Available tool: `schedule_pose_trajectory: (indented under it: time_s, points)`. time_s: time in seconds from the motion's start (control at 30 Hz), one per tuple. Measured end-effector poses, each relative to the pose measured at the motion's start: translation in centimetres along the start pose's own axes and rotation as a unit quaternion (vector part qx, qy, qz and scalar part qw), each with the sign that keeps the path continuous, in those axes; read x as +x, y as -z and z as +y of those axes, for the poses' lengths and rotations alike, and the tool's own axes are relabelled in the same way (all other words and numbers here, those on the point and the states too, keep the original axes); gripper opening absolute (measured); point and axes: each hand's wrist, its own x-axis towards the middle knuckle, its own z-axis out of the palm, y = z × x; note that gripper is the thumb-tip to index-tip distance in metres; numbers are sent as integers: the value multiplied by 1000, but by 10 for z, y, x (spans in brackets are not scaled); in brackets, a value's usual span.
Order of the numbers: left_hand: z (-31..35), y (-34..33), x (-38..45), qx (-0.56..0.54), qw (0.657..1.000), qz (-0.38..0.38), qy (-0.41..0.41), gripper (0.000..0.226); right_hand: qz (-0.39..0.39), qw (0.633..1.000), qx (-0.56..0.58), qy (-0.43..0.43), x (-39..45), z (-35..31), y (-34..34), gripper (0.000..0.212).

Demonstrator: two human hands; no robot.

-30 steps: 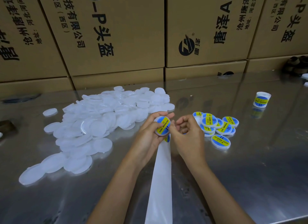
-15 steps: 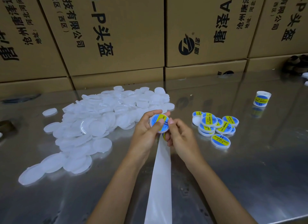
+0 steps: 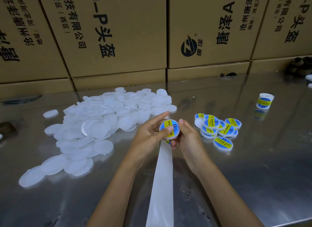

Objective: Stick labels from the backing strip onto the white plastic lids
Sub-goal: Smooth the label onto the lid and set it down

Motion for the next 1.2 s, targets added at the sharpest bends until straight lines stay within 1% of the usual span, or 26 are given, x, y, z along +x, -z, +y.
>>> schedule_pose_trajectory:
  time_s: [0.03, 0.07, 0.1, 0.2, 0.3, 0.37, 0.43, 0.5, 0.6, 0.63, 0.7, 0.77, 0.83, 1.0, 1.1, 1.2]
  points:
    - [0, 0, 0, 9, 1000, -14, 6, 48, 1, 1000, 10, -8, 1, 0, 1, 38]
    - [0, 0, 0, 12, 1000, -22, 13, 53, 1, 1000, 19, -16, 2, 0, 1, 42]
    - [1, 0, 0, 9, 1000, -22, 16, 52, -1, 999, 25, -21, 3, 0, 2, 44]
    - [2, -1, -1, -11, 1000, 17, 2, 40, -7, 999, 31, -31, 4, 0, 3, 40]
    - [1, -1, 0, -30, 997, 71, 5, 31, -8, 999, 7, -50, 6, 2, 1, 48]
    - [2, 0, 1, -42, 994, 103, 7, 26, -12, 998, -32, -43, 4, 2, 0, 48]
    - [3, 1, 0, -54, 991, 125, 3, 20, -19, 995, -99, 3, 0, 4, -1, 40]
    - [4, 0, -2, -56, 987, 149, 0, 12, -24, 983, -170, 71, -4, 7, -3, 37]
    - [5, 1, -2, -40, 985, 169, -9, 6, -21, 966, -221, 133, -6, 9, -4, 30]
    - [5, 1, -2, -36, 985, 169, -7, 6, -17, 962, -236, 140, -6, 10, -4, 33]
    - [6, 1, -1, -41, 986, 160, 1, 12, -3, 954, -262, 143, -5, 11, -3, 47]
    - [6, 1, 0, -61, 989, 136, 8, 14, 19, 949, -278, 148, -4, 12, -1, 55]
    - [5, 1, 1, -71, 992, 104, 13, 12, 35, 946, -283, 154, -4, 12, -1, 54]
    - [3, 1, 1, -60, 998, 29, 9, 43, 27, 958, -248, 141, -3, 14, -1, 47]
    - [2, 2, 0, -54, 999, -1, 5, 46, 8, 966, -232, 115, -4, 15, 1, 45]
    - [1, 3, -1, -29, 1000, 4, 0, 42, 5, 978, -198, 69, -3, 12, -1, 47]
